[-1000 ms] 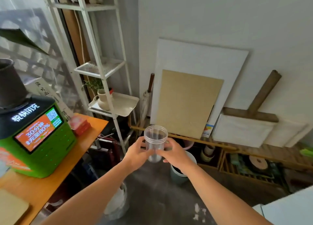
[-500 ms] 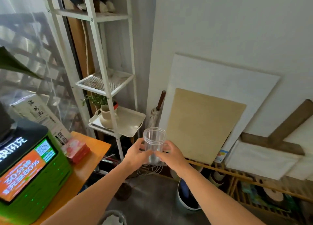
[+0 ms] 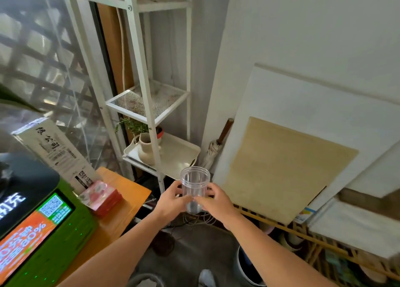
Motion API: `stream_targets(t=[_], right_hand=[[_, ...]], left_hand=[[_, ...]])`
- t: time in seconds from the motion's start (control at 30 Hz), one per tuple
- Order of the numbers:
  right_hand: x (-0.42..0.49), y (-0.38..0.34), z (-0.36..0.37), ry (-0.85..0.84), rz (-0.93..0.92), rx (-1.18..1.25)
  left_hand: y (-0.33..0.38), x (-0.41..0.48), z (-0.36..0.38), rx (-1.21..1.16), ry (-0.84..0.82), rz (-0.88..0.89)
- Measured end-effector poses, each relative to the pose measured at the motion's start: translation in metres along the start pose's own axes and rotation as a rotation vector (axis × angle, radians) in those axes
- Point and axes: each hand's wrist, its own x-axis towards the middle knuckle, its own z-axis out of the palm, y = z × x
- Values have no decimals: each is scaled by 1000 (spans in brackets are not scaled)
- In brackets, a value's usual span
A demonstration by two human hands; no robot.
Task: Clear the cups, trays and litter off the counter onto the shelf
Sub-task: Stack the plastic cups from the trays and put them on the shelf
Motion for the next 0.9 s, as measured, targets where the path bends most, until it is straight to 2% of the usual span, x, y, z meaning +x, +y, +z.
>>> stream_targets(t=[0.33, 0.57, 0.73, 0.9], right_hand=[[115, 7, -17, -147, 57, -30], [227, 12, -46, -244, 179, 37], [303, 13, -41, -353, 176, -49], [368, 11, -17, -354, 92, -154]], left_hand=[[7, 95, 3, 22, 68, -136], [20, 194, 20, 64, 160, -263], [11, 260, 16, 118, 265, -284], [-5, 311, 7, 111, 368, -281]])
